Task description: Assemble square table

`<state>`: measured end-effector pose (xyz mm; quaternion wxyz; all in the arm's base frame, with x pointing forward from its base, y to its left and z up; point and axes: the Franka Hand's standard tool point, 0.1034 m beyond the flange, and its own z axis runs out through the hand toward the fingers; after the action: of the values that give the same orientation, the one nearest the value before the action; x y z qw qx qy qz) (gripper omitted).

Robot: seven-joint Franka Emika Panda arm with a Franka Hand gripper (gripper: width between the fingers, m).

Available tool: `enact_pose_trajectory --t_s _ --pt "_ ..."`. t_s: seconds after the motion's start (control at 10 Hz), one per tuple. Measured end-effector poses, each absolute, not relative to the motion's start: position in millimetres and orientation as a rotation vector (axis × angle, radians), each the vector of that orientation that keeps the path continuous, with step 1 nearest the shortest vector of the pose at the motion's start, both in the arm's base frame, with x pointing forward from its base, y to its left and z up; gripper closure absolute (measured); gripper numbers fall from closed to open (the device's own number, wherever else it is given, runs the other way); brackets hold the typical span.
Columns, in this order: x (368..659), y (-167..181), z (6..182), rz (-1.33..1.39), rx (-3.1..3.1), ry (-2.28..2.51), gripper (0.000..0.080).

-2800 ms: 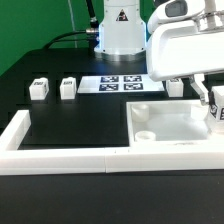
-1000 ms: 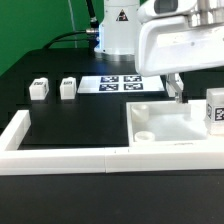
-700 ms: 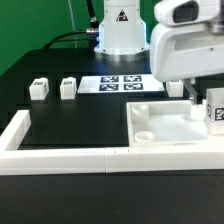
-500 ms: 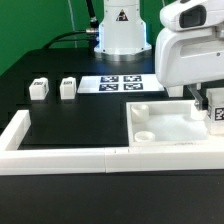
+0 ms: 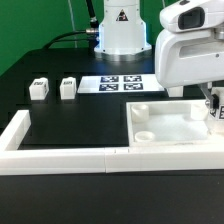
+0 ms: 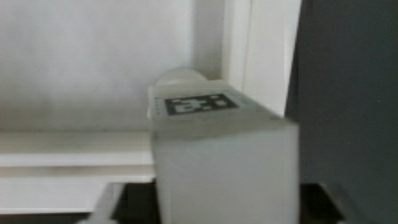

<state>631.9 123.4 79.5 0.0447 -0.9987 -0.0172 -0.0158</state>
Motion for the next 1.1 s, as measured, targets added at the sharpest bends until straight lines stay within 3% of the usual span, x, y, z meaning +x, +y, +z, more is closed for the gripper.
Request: enact_pose_trajectory --t_s 0.5,1.1 --pt "632.3 117.2 77.6 -0.029 -3.03 0.371 0.0505" --pt "632.4 106.0 73.5 0.041 -2.511 1.592 0.0506"
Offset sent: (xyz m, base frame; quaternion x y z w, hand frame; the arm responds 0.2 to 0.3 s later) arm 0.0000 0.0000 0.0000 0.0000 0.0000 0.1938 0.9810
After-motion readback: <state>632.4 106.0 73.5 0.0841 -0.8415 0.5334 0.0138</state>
